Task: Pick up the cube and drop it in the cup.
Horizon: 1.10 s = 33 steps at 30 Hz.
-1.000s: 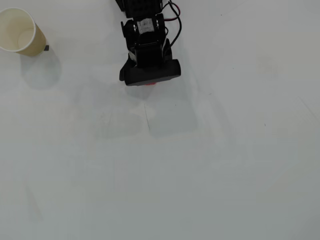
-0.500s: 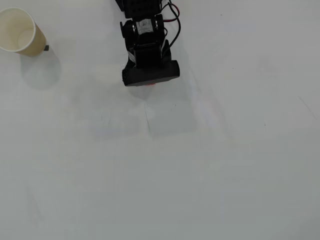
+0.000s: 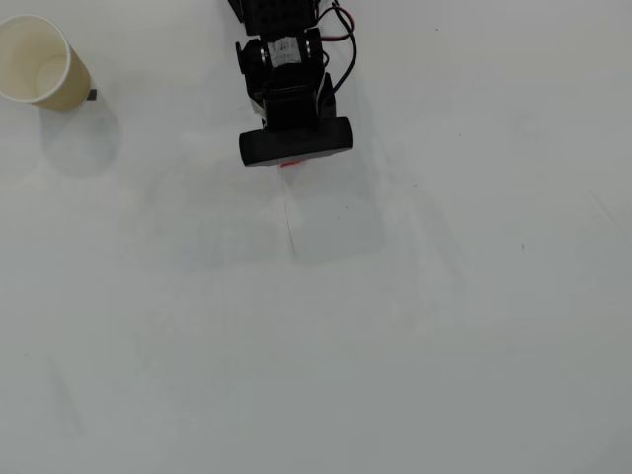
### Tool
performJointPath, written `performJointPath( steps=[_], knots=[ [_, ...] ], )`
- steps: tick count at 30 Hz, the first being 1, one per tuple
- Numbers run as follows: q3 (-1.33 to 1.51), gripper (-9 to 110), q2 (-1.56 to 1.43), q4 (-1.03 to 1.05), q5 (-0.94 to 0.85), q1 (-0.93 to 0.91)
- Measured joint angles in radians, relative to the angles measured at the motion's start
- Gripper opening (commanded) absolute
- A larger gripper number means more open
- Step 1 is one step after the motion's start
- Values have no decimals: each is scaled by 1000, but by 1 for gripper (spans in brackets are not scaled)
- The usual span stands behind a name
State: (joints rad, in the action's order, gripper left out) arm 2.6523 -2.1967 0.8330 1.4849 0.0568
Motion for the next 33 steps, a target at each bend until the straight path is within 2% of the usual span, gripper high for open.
performJointPath(
  steps=[22,33],
  knots=[
    [0,8,-74,48,-2,2],
    [2,8,-275,48,0,-83]
  ],
)
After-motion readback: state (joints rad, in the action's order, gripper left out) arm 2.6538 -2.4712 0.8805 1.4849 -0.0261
